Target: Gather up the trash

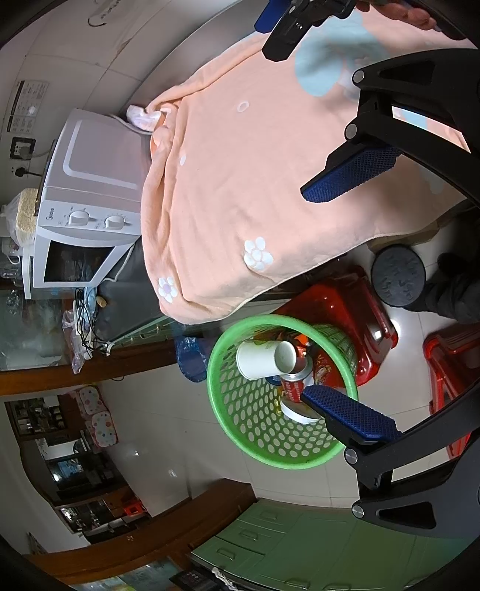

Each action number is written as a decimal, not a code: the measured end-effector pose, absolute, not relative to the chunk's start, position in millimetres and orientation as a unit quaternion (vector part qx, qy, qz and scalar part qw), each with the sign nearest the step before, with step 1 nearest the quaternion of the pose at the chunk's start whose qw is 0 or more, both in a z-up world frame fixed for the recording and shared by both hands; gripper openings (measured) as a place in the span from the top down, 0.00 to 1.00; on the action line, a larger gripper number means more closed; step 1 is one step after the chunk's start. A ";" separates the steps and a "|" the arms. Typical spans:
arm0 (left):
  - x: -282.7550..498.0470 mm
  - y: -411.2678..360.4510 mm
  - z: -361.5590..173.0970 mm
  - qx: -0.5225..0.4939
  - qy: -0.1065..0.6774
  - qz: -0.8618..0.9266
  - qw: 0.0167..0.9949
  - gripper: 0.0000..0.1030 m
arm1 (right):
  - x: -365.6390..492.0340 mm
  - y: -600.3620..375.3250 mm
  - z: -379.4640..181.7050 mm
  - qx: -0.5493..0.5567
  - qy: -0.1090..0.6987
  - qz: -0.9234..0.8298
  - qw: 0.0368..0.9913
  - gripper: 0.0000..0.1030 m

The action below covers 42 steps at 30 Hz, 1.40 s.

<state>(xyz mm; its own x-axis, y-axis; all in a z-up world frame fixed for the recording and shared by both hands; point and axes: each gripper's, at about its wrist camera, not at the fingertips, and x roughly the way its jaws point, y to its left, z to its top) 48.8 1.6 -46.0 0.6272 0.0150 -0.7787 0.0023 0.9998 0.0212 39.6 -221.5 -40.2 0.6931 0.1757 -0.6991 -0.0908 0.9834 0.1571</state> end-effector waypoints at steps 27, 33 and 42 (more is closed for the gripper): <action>49.6 -1.2 -45.6 0.007 0.434 0.003 0.901 0.05 | 37.3 -219.8 -41.8 0.054 0.383 0.075 0.919 0.10; 49.7 -1.4 -45.8 0.007 0.434 0.004 0.901 0.05 | 37.3 -219.3 -42.2 0.054 0.384 0.075 0.919 0.10; 48.6 -1.6 -46.0 0.006 0.435 0.005 0.900 0.05 | 37.1 -218.8 -42.0 0.052 0.384 0.076 0.919 0.10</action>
<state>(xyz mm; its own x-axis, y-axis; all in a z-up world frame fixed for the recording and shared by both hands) 48.6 -1.6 -46.0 0.6216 0.0143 -0.7832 -0.0037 0.9999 0.0154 37.1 -218.8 -42.0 0.6941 0.1788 -0.6973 -0.0989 0.9832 0.1537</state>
